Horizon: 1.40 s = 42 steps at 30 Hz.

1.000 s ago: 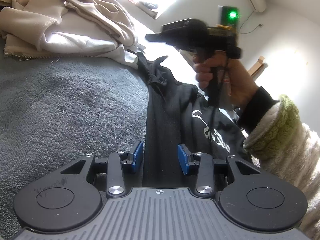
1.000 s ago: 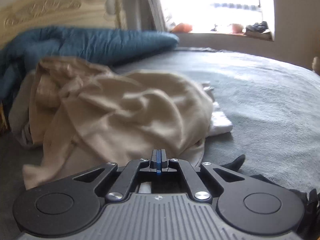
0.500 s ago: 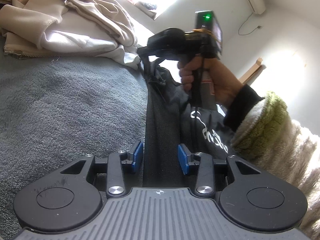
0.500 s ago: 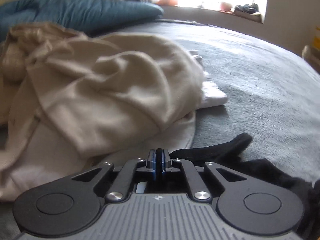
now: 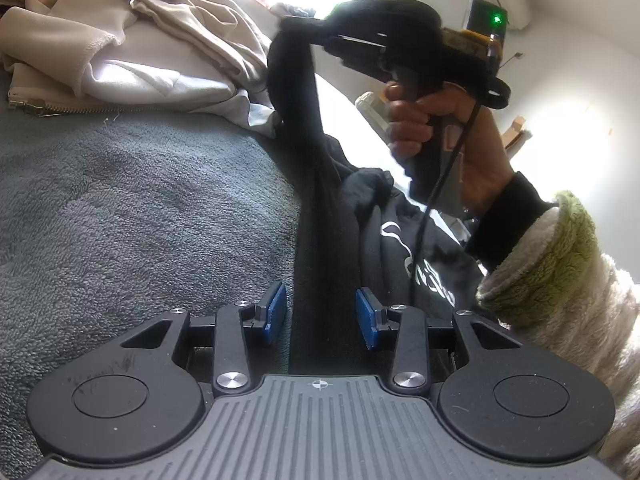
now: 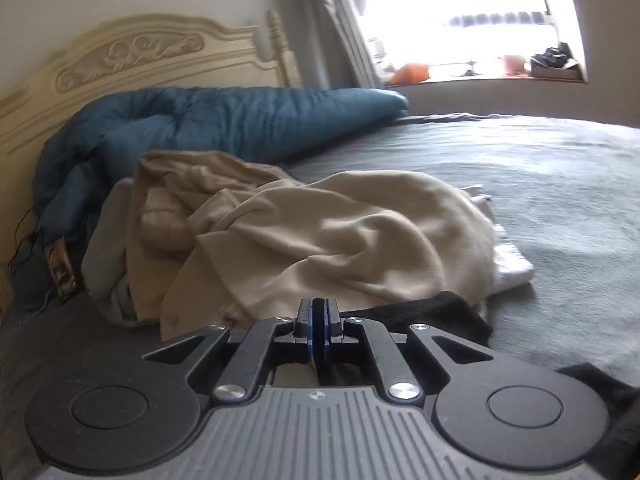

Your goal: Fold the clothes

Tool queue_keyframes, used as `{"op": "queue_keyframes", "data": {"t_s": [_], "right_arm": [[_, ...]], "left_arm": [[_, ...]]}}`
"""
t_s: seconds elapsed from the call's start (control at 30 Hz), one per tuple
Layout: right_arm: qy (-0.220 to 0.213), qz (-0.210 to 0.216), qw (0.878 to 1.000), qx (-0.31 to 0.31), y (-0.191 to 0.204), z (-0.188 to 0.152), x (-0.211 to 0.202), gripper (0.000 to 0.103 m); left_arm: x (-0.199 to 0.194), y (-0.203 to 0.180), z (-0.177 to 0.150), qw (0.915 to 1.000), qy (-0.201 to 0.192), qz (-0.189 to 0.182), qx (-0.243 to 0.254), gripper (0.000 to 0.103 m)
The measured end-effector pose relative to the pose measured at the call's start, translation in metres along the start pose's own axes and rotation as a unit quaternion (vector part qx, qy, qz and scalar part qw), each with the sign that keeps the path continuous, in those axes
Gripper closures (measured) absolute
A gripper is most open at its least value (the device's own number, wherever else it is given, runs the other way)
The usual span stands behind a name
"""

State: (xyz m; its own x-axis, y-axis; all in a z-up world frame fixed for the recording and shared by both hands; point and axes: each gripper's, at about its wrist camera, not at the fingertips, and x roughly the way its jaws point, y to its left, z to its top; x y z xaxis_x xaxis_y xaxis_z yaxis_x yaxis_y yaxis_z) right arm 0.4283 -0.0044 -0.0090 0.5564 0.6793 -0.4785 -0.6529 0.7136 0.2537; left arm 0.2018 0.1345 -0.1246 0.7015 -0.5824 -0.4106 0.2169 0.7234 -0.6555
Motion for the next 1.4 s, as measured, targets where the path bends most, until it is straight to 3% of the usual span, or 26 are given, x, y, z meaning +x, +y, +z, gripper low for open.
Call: {"op": "queue_keyframes", "data": {"t_s": [0.3, 0.47, 0.5, 0.57, 0.63, 0.73, 0.77, 0.83, 0.9, 1.0, 1.2, 1.3, 1.37, 1.4], "right_arm": [[0.045, 0.068, 0.994, -0.070, 0.038, -0.032, 0.031, 0.097], [0.124, 0.036, 0.985, -0.112, 0.047, -0.044, 0.059, 0.089], [0.126, 0.036, 0.985, -0.115, 0.048, -0.044, 0.057, 0.088], [0.110, 0.050, 0.986, -0.111, 0.048, -0.037, 0.043, 0.074], [0.088, 0.067, 0.989, -0.099, 0.044, -0.028, 0.026, 0.067], [0.046, 0.085, 0.994, -0.054, 0.030, -0.010, 0.003, 0.065], [0.035, 0.077, 0.996, -0.027, 0.022, -0.002, 0.000, 0.065], [0.031, 0.022, 0.999, 0.020, 0.008, 0.011, 0.006, 0.065], [0.053, -0.042, 0.996, 0.054, -0.005, 0.020, 0.021, 0.063], [0.102, -0.091, 0.984, 0.115, -0.021, 0.029, 0.049, 0.064], [0.143, -0.136, 0.966, 0.165, -0.029, 0.033, 0.078, 0.066], [0.159, -0.153, 0.961, 0.167, -0.030, 0.032, 0.090, 0.074], [0.157, -0.155, 0.962, 0.160, -0.028, 0.032, 0.091, 0.089], [0.150, -0.153, 0.964, 0.156, -0.027, 0.033, 0.090, 0.091]], "left_arm": [[0.001, 0.002, 0.001, 1.0000, 0.000, -0.003, -0.004, 0.065], [0.002, 0.003, 0.001, 1.0000, 0.000, -0.004, -0.005, 0.065], [0.002, 0.003, 0.001, 1.0000, 0.000, -0.004, -0.006, 0.065], [0.002, 0.003, 0.001, 1.0000, 0.000, -0.005, -0.007, 0.065], [0.003, 0.003, 0.001, 1.0000, 0.000, -0.005, -0.007, 0.065], [0.004, 0.003, 0.001, 1.0000, 0.000, -0.004, -0.006, 0.065], [0.004, 0.003, 0.001, 1.0000, 0.000, -0.004, -0.006, 0.065], [0.004, 0.002, 0.000, 1.0000, 0.000, -0.004, -0.006, 0.065], [0.004, 0.002, -0.001, 1.0000, 0.000, -0.004, -0.006, 0.065], [0.005, 0.003, -0.001, 1.0000, 0.000, -0.006, -0.008, 0.065], [0.012, -0.002, 0.003, 0.9999, 0.000, -0.009, -0.010, 0.064], [0.010, -0.002, 0.002, 0.9999, 0.000, -0.008, -0.009, 0.064], [0.007, -0.002, 0.002, 0.9999, 0.000, -0.009, -0.010, 0.064], [0.005, -0.002, 0.001, 0.9999, 0.000, -0.010, -0.010, 0.064]]}}
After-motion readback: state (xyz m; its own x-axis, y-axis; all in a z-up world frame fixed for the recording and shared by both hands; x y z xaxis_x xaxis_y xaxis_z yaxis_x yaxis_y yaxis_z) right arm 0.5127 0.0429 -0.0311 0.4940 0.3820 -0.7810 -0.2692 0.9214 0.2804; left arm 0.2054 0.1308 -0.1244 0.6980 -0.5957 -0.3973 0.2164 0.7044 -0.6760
